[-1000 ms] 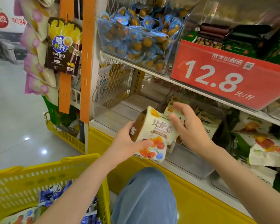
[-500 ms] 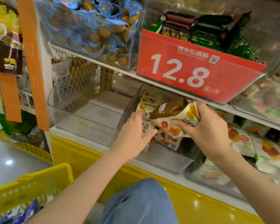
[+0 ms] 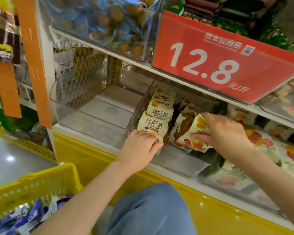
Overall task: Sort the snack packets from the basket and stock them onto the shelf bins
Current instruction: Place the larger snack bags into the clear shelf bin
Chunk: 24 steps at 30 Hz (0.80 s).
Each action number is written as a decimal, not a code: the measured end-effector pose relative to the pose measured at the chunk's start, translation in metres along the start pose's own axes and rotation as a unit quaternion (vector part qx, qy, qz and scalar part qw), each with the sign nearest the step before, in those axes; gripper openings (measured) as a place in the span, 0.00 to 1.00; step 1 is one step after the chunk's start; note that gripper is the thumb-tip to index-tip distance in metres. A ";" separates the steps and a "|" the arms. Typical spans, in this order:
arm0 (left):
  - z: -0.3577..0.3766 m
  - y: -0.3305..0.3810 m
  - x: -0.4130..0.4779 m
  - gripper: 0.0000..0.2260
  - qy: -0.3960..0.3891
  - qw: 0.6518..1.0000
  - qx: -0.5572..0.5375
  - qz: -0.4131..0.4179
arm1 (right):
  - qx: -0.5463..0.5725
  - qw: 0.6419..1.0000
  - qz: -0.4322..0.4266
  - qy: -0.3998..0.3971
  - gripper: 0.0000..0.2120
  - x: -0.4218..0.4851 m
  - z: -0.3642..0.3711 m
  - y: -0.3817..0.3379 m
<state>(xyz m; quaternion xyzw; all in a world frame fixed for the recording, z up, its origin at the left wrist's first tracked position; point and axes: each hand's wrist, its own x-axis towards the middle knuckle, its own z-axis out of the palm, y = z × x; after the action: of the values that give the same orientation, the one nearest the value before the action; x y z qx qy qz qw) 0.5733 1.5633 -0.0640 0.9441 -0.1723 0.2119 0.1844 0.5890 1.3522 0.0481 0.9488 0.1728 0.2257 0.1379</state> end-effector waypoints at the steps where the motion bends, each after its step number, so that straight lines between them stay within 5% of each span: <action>1: 0.000 0.000 -0.001 0.18 0.006 1.000 -0.005 0.000 | -0.008 0.998 0.006 -0.056 0.34 0.005 0.006 -0.004; 9: -0.002 -0.001 -0.003 0.16 -0.005 1.000 -0.013 0.003 | 0.119 0.962 -0.019 -0.245 0.38 0.033 0.056 -0.001; 13: -0.006 0.001 -0.003 0.16 -0.020 1.000 -0.020 -0.003 | 0.108 0.974 -0.015 -0.197 0.38 0.026 0.053 -0.007; 18: -0.028 -0.005 -0.023 0.13 -0.035 0.991 -0.130 -0.024 | 0.170 0.984 0.046 -0.032 0.24 0.009 0.022 -0.042; 24: -0.071 -0.059 -0.120 0.09 0.081 0.976 -0.129 -0.158 | 0.279 0.950 -0.132 0.045 0.13 -0.006 0.006 -0.167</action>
<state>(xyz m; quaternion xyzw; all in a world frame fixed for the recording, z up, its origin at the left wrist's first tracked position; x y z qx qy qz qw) 0.4708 1.6740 -0.0764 0.9074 -0.0311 0.2316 0.3492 0.5424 1.4991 -0.0166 0.9071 0.3583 0.1905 -0.1115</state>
